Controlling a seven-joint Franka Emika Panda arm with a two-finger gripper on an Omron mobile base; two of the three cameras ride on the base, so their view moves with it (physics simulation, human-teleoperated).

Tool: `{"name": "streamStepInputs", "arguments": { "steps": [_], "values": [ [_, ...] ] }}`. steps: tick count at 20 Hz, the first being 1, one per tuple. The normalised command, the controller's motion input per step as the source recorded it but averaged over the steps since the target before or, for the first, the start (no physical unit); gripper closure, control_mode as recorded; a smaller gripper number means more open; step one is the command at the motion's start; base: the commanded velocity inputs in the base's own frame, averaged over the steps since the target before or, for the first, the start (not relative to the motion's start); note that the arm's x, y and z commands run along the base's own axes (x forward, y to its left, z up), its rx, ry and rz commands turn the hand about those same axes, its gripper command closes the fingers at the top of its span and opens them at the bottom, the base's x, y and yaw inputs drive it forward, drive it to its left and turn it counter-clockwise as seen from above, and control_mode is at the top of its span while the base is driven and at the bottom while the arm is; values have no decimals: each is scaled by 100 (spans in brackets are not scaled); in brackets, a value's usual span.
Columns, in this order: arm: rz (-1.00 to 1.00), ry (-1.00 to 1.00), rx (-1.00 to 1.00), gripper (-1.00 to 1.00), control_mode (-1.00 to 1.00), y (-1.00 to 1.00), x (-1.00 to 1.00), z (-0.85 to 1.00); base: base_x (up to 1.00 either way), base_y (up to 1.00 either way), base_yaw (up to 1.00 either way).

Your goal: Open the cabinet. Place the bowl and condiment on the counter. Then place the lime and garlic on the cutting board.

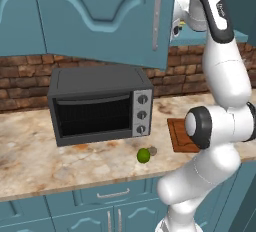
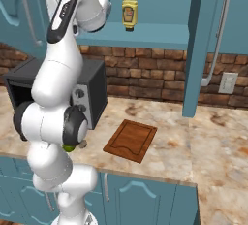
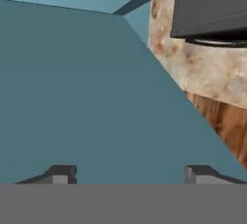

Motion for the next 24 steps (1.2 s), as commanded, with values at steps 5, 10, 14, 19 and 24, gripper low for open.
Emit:
{"name": "streamStepInputs", "arguments": {
  "steps": [5,10,14,19,24],
  "values": [
    [21,-19,-1,-100,-100,100,-100,-2,0,0,0],
    [11,-21,-1,-100,-100,100,-100,0,0,0,0],
    [0,-21,0,-100,-100,100,-100,-4,0,0,0],
    [-2,-18,0,-100,-100,84,-75,-17,0,0,0],
    [-13,-17,2,-100,-100,-32,-46,-14,0,0,0]
  ]
}}
